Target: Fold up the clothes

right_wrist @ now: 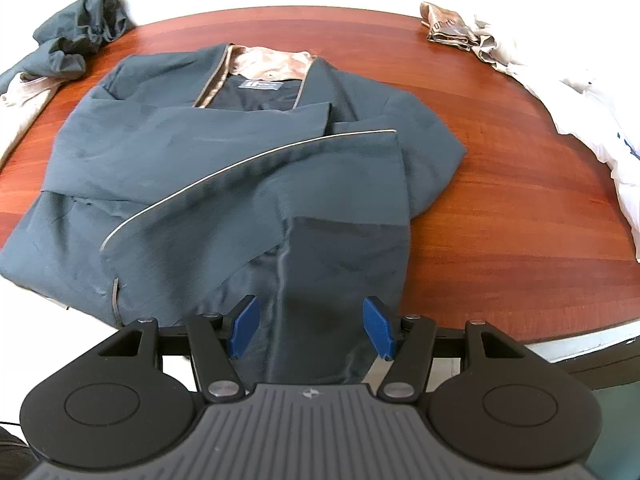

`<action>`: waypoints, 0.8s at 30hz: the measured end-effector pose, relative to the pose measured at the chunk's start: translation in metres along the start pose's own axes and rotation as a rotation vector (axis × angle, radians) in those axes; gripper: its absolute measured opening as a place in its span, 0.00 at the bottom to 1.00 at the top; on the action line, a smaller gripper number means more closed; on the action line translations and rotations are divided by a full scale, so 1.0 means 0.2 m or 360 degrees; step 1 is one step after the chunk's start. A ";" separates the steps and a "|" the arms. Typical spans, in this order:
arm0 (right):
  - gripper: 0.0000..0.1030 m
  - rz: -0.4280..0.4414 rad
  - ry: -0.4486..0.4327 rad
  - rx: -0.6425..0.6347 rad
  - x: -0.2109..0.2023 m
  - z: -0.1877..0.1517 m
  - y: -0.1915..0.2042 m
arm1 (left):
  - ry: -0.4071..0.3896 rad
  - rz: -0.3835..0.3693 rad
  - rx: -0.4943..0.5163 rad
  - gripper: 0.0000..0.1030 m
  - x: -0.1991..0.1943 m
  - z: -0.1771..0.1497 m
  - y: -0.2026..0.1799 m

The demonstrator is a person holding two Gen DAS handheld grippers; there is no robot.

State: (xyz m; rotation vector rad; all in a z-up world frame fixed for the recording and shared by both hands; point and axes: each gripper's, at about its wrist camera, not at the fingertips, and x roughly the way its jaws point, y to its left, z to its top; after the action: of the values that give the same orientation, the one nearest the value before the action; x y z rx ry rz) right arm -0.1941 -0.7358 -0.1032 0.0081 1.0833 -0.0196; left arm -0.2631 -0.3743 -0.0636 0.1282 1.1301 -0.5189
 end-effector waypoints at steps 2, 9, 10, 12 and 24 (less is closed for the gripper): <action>0.64 -0.0010 0.0000 0.0003 0.03 0.02 -0.02 | -0.0004 0.0014 -0.0011 0.39 -0.01 0.01 0.00; 0.72 -0.0034 0.0028 -0.0001 0.15 0.10 -0.10 | -0.0009 0.0041 -0.0011 0.41 -0.01 0.03 -0.01; 0.74 -0.0032 0.0035 -0.0004 0.16 0.11 -0.11 | -0.0007 0.0044 -0.0011 0.41 -0.01 0.03 -0.01; 0.77 -0.0029 0.0049 -0.0014 0.20 0.13 -0.13 | -0.0004 0.0048 -0.0011 0.42 -0.01 0.03 -0.01; 0.85 0.0115 0.0095 0.0023 0.36 0.18 -0.29 | 0.0044 0.0080 -0.0008 0.45 -0.01 0.04 -0.02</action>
State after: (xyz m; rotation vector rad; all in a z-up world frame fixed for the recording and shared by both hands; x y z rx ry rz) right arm -0.1291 -0.7948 -0.1505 0.0615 1.1420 0.0381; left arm -0.2581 -0.3808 -0.0581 0.1596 1.1522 -0.4709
